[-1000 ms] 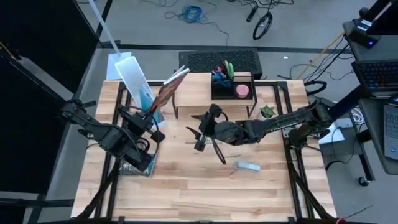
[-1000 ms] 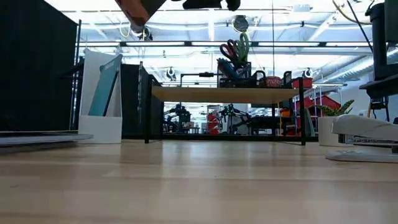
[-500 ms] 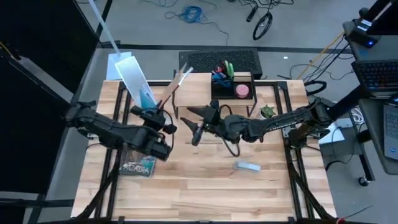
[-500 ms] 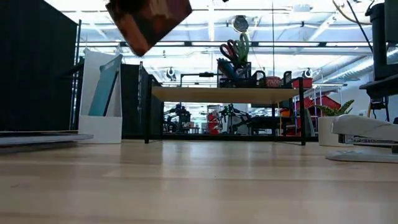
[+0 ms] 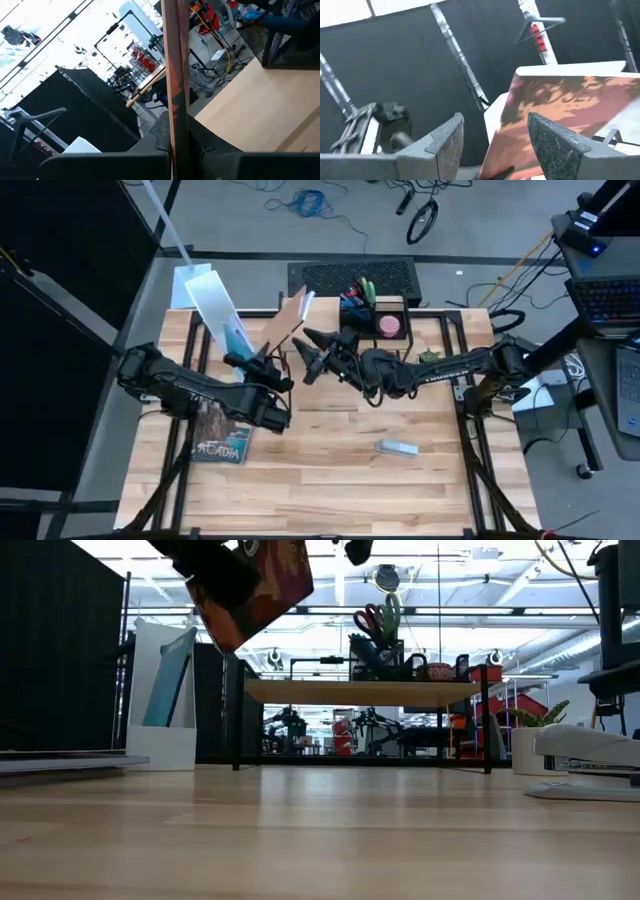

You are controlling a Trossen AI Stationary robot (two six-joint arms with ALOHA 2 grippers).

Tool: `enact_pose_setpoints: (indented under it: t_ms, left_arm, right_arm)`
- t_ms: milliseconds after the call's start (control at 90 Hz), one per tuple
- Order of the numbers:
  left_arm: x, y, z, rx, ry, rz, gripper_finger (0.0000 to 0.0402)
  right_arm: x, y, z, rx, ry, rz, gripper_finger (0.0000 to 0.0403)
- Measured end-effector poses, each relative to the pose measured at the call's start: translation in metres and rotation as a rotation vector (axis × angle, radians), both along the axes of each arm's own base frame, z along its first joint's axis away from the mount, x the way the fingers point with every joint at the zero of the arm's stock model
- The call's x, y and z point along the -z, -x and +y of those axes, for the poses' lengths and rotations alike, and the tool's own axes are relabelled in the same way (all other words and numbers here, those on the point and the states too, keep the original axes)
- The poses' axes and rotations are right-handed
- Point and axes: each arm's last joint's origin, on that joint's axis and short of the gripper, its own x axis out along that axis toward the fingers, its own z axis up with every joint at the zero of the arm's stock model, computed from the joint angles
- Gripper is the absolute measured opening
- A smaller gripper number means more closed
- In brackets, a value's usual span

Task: Stock shelves
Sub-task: Put the purple book into the white bookshelf

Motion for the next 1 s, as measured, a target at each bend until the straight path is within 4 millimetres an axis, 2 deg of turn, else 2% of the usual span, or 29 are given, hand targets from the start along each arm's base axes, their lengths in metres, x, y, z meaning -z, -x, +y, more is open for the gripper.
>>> enact_pose_setpoints:
  t_ms: [400,767,1000]
  left_arm:
    - [0.009,-0.006,0.002,-0.010,-0.008,0.033,0.0000]
    - [0.009,-0.005,0.001,-0.011,-0.005,0.043,0.0000]
    - [0.010,-0.010,0.000,-0.010,-0.016,0.063,0.0000]
  right_arm:
    - [0.011,-0.002,-0.014,0.127,-0.119,-0.001,0.0201]
    - [0.016,-0.003,-0.024,0.132,-0.196,-0.010,0.0201]
    - [0.019,-0.008,-0.039,0.102,-0.270,-0.117,0.0200]
